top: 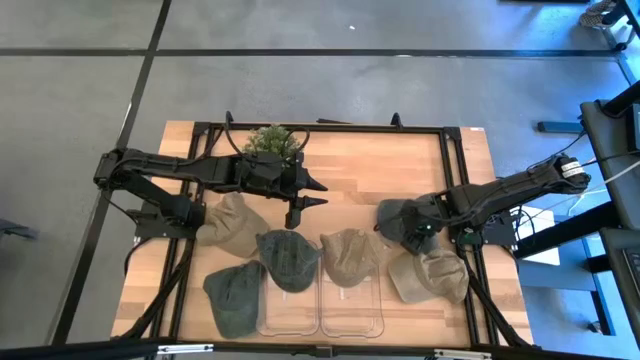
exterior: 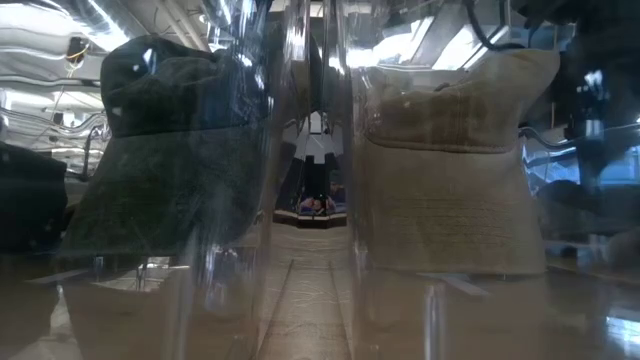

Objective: Pick & Place hat
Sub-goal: Put the top black cap into the left transparent bin

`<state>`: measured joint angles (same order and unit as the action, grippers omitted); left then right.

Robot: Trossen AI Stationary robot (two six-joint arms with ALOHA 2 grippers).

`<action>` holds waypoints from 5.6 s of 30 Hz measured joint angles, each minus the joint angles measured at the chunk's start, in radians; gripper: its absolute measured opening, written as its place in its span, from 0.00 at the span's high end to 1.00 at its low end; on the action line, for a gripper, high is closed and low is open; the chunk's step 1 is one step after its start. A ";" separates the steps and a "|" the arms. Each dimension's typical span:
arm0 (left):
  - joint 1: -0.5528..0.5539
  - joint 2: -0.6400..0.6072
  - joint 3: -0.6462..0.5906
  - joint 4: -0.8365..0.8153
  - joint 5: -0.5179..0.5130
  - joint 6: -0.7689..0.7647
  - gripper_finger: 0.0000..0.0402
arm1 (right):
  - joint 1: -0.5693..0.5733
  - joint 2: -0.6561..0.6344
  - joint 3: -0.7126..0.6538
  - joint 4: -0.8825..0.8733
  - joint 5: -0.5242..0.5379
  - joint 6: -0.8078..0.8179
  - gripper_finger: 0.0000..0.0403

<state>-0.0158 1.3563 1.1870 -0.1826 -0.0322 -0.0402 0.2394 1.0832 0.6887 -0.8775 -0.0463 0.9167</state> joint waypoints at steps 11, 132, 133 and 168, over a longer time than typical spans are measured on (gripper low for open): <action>0.007 0.000 0.000 0.000 -0.001 0.001 0.65 | 0.000 0.002 0.175 -0.279 0.129 -0.009 0.35; 0.478 -0.066 0.043 0.145 0.705 -0.547 0.52 | 0.105 0.461 0.884 0.247 0.986 -2.366 0.98; 0.478 -0.066 0.043 0.135 0.705 -0.547 0.52 | 0.105 0.461 0.884 0.256 0.986 -2.367 0.98; 0.477 -0.063 0.043 0.052 0.753 -0.496 0.84 | 0.091 0.460 0.884 0.337 0.959 -2.404 0.98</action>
<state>0.4607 1.2930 1.2297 -0.1307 0.7212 -0.5362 0.3302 1.5433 1.5723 -0.5404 0.9131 -1.4869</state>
